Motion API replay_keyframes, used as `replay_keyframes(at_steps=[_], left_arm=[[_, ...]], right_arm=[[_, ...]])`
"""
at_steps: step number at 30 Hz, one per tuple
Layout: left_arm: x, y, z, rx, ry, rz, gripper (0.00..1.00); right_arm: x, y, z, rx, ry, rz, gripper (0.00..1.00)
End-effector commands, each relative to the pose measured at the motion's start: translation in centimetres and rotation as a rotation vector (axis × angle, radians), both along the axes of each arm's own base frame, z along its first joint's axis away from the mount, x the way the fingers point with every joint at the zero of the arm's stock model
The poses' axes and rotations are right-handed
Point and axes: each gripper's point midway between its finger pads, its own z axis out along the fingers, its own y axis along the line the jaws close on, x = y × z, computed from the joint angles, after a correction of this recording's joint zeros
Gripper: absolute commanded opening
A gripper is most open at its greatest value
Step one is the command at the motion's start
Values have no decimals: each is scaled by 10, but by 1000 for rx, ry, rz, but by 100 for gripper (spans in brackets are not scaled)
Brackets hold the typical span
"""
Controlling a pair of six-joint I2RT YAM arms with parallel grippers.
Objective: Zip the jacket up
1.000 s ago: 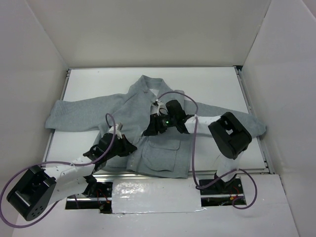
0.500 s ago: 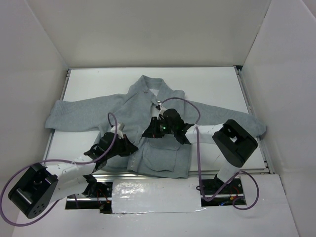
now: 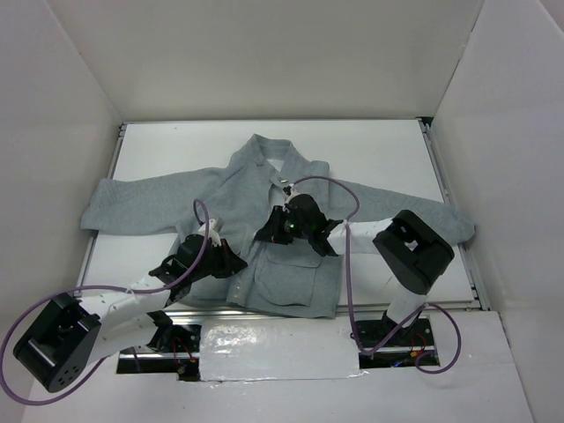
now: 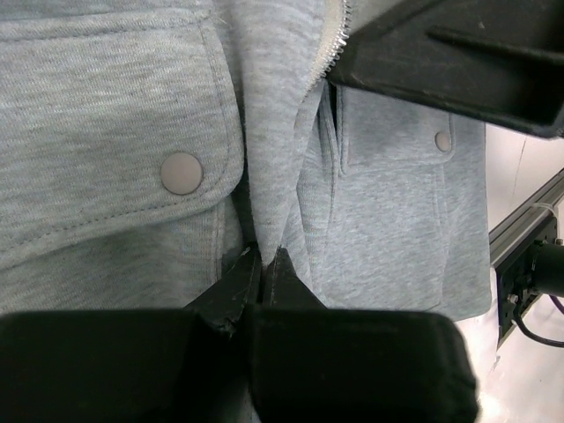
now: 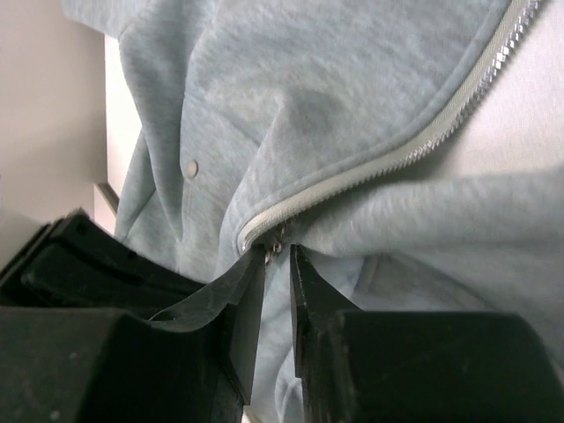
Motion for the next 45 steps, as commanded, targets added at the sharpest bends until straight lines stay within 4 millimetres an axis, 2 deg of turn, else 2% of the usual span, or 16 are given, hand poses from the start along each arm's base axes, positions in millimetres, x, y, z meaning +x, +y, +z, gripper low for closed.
replay_keyframes(at_steps=[1, 11, 17, 22, 32, 36, 40, 45], left_arm=[[0, -9, 15, -34, -28, -48, 0], [-1, -8, 13, -30, -30, -53, 0], [-3, -12, 10, -39, -27, -75, 0], [-3, -14, 8, -42, -23, -87, 0], [-2, -12, 6, -22, -33, -88, 0], [-3, -11, 1, -18, -28, -84, 0], [-4, -9, -3, -15, -21, -81, 0], [-3, -7, 0, -3, -29, -70, 0]], right_arm=[[19, 9, 6, 3, -14, -41, 26], [21, 17, -2, 4, 34, -32, 28], [16, 20, -5, 20, 64, -23, 33], [15, 25, -7, 33, 80, -14, 34], [9, 35, -10, 76, 156, 1, 23], [5, 35, -3, 90, 172, 8, 13], [-1, 33, -4, 84, 204, 4, 0], [-4, 23, -7, 66, 229, -40, 0]])
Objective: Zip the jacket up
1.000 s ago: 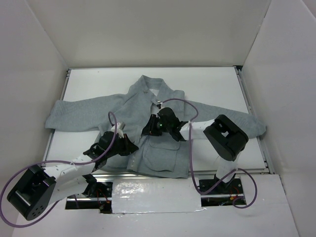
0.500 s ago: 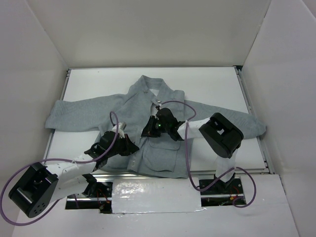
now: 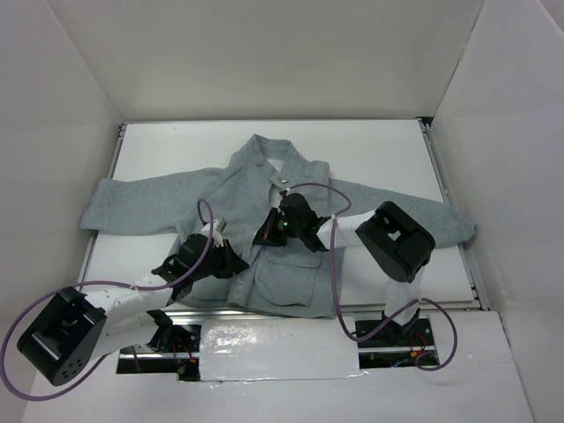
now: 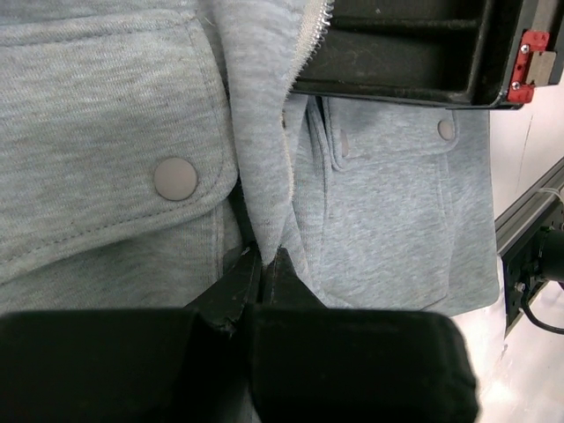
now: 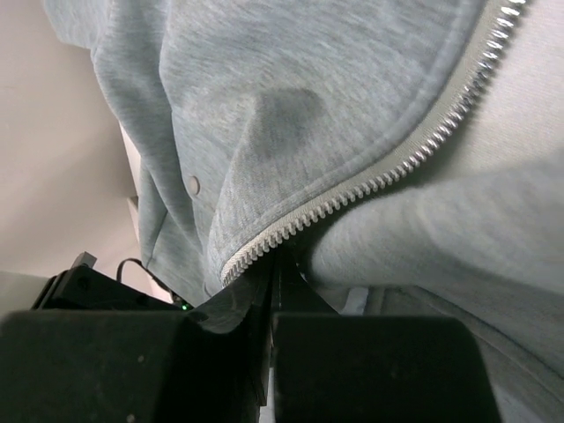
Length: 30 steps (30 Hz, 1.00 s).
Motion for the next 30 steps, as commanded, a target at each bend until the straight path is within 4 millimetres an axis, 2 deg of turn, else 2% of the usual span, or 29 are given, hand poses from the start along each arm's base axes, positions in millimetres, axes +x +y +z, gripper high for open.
replay_keyframes(at_steps=[1, 3, 4, 6, 7, 11, 17, 18, 20, 21, 23, 24, 26, 27, 28, 29, 30], left_arm=[[-1, 0, 2, 6, -21, -21, 0], [0, 2, 5, 14, -33, -14, 0], [0, 4, 4, 25, -31, -5, 0], [0, 6, 5, 29, -39, -1, 0], [0, 7, 4, 35, -37, 0, 0], [0, 6, 4, 33, -40, -3, 0], [-1, 2, 3, 30, -41, -35, 0], [-1, 2, 3, 31, -44, -36, 0], [-1, 1, 1, 35, -43, -43, 0], [-2, -1, 3, 25, -50, -53, 0], [-3, -1, 3, 16, -50, -56, 0], [-3, -3, 5, 2, -57, -61, 0], [-4, -4, 7, -11, -65, -68, 0], [-5, -5, 8, -16, -67, -73, 0], [-5, -5, 9, -18, -71, -73, 0], [-5, -6, 11, -22, -74, -74, 0], [-5, -5, 10, -22, -69, -72, 0]], right_arm=[[-8, -3, 14, 10, 14, -16, 0], [-10, -14, 12, -45, 25, -52, 0], [-10, -23, 4, -119, 31, -96, 0], [-9, -31, 9, -170, 3, -128, 0], [-6, -38, 5, -231, -2, -165, 0], [-13, -40, 3, -308, -15, -157, 0], [-10, -46, 5, -388, -58, -207, 0], [-8, -41, 13, -395, -84, -205, 0], [-4, -48, 18, -457, -115, -234, 0], [-1, -44, 30, -461, -143, -241, 0], [4, -53, 36, -521, -164, -270, 0], [11, -51, 49, -516, -184, -288, 0], [15, -59, 55, -562, -197, -313, 0], [22, -61, 65, -589, -228, -325, 0], [27, -64, 67, -613, -233, -335, 0], [37, -59, 73, -624, -239, -342, 0], [37, -65, 69, -680, -235, -317, 0]])
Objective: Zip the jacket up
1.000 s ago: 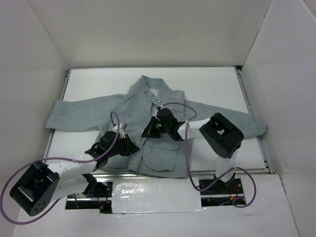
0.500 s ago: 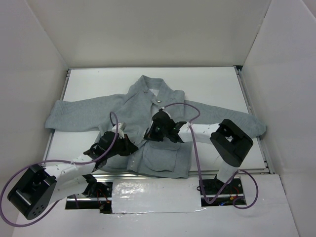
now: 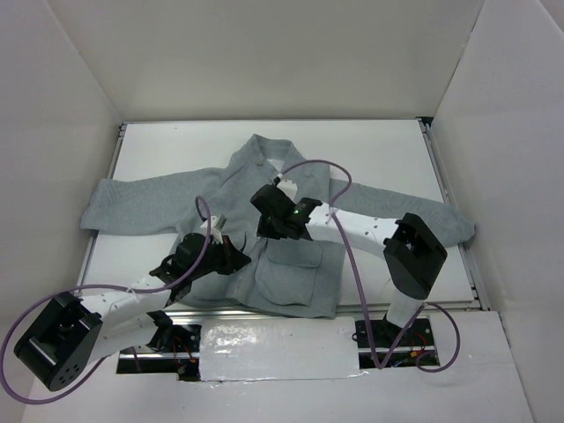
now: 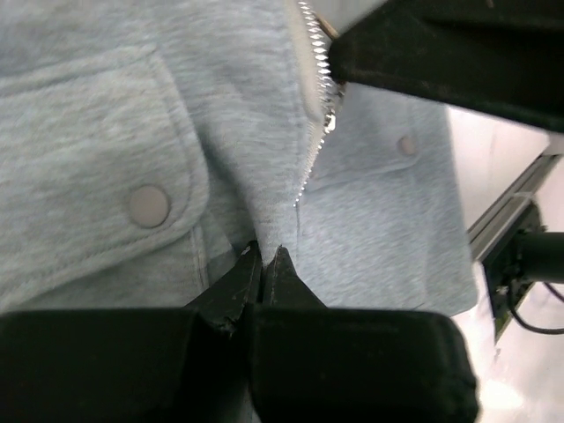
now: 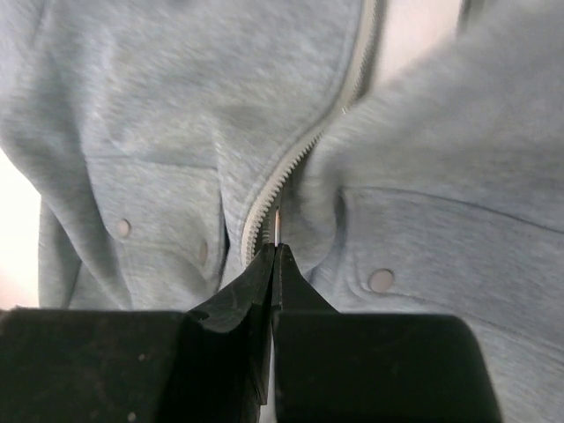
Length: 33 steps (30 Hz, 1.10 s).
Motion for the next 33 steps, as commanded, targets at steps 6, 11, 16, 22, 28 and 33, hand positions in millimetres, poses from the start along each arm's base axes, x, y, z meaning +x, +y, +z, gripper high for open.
replay_keyframes(at_steps=[6, 11, 16, 22, 28, 33], left_arm=[[-20, 1, 11, -25, -24, -58, 0], [-30, 5, 24, -31, -31, -66, 0], [-46, 12, 16, -32, 4, -78, 0], [-52, 18, 9, -27, -2, -68, 0], [-45, 17, -5, 30, 27, -61, 0], [-35, 14, 7, 17, 24, -32, 0]], right_arm=[[70, -49, 22, -340, -100, -119, 0], [96, -79, 20, -408, -95, -191, 0], [118, -116, 36, -449, -111, -272, 0], [133, -142, 54, -526, -98, -299, 0], [98, -80, 95, -225, -190, -124, 0], [39, -15, 70, -2, -185, 426, 9]])
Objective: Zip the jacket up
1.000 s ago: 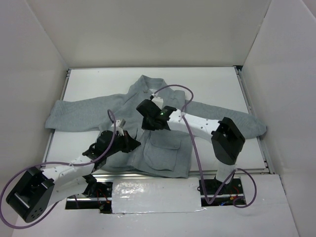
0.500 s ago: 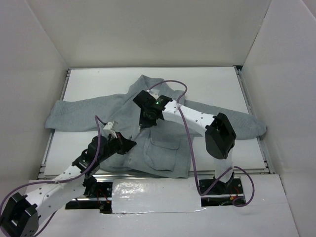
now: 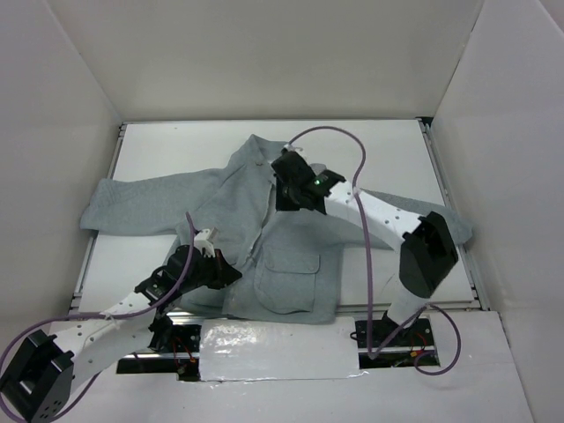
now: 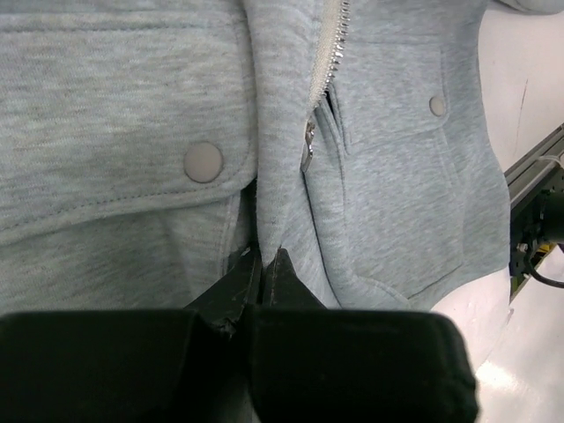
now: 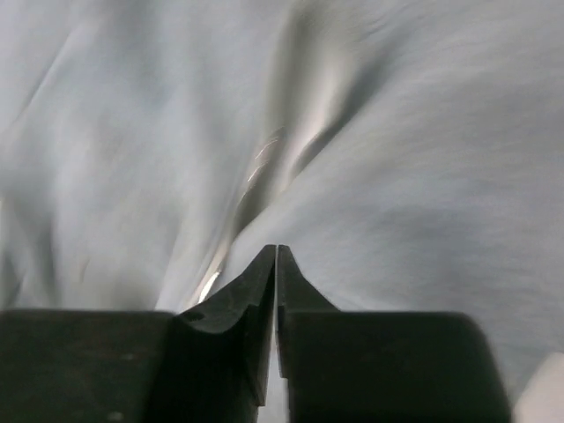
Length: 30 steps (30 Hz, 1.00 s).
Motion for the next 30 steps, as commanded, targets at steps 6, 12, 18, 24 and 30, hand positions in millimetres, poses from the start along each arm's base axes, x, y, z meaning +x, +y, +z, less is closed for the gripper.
replay_keyframes(at_steps=[6, 12, 18, 24, 30], left_arm=[[9, -7, 22, -5, -15, -1, 0], [9, -13, 22, -10, 3, -20, 0], [9, -21, 34, -60, -19, -51, 0], [14, -20, 51, -80, -55, -23, 0], [17, -20, 55, -70, -59, -24, 0]], right_arm=[[-96, 70, 10, 385, -161, 707, 43], [-119, 77, -36, 114, -215, 634, 49], [-135, 88, -53, 81, -240, 642, 56], [-123, 91, -72, -44, -242, 609, 57], [-121, 102, -76, -35, -244, 622, 54]])
